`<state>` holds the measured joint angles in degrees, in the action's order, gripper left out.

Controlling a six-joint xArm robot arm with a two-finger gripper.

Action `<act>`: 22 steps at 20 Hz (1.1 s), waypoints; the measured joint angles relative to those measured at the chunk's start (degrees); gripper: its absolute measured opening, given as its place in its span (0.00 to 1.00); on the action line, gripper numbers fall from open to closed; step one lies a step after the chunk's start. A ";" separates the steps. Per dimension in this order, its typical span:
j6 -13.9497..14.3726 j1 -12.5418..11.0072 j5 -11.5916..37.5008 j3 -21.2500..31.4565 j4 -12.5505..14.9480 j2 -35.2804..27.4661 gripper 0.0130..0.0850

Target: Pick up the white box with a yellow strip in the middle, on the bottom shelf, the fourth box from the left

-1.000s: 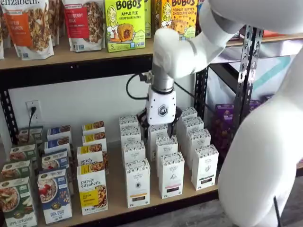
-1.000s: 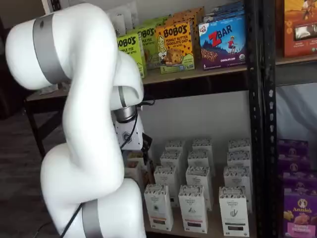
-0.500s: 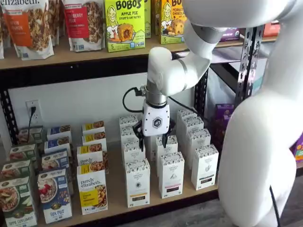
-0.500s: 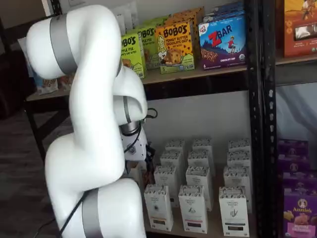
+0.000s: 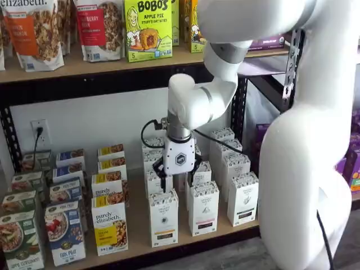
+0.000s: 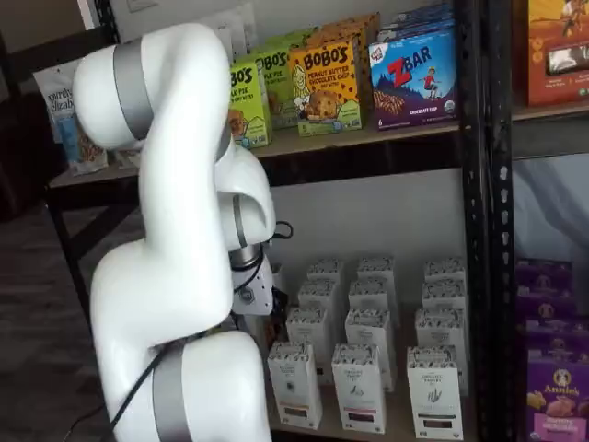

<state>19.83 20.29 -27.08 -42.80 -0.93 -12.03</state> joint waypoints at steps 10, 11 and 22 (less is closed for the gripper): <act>-3.49 0.23 1.74 -6.15 -4.12 -9.18 1.00; -3.31 0.21 1.53 -6.91 -3.89 -10.00 1.00; -4.78 -0.80 2.99 -15.99 -4.32 -20.39 1.00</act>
<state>15.05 19.48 -24.08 -58.79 -5.25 -32.42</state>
